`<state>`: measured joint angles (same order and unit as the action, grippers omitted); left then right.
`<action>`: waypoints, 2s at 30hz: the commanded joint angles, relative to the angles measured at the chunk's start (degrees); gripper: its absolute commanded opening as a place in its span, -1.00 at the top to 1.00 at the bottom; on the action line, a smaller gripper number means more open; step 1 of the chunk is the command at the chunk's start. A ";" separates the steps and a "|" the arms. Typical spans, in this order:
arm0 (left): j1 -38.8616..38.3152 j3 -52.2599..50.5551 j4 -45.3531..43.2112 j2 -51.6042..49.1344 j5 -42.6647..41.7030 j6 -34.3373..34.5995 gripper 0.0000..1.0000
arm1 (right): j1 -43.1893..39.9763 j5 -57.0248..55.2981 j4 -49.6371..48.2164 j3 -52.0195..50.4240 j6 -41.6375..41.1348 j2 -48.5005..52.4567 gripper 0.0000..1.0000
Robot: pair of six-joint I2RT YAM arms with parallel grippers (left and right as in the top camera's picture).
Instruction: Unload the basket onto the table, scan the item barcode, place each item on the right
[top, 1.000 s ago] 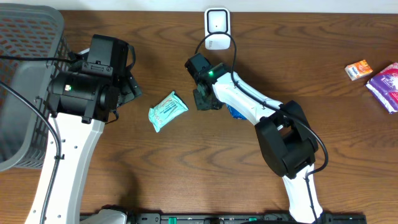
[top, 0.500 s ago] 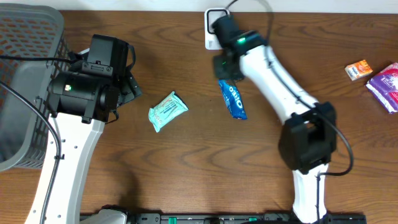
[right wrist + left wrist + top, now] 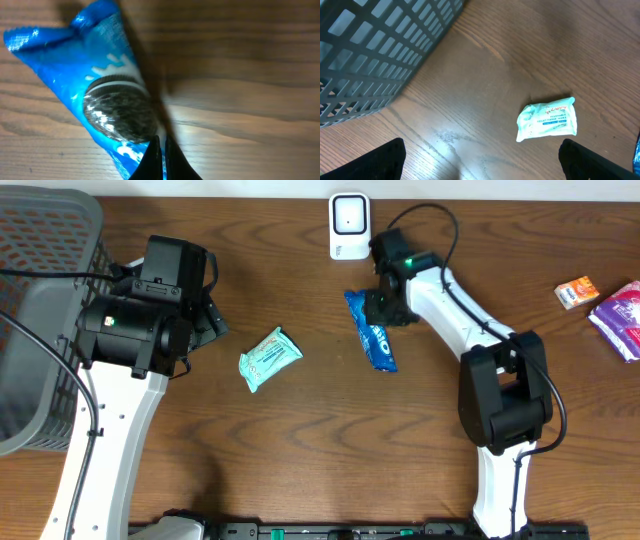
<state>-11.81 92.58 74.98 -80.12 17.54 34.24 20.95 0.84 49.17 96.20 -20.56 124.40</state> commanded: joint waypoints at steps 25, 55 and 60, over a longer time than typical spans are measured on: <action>0.17 0.44 0.24 -0.24 1.16 -0.59 -0.96 | 3.52 3.56 2.64 6.64 -0.15 -3.54 0.98; 0.17 0.44 0.24 -0.24 1.16 -0.59 -0.96 | 7.13 -0.59 -7.61 2.89 -1.57 3.56 0.98; 0.17 0.44 0.24 -0.26 1.16 -0.59 -0.95 | 5.62 -1.84 0.57 10.64 0.09 1.38 0.98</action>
<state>-11.81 92.58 75.00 -80.14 17.54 34.24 27.79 1.02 47.70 102.17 -22.76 128.01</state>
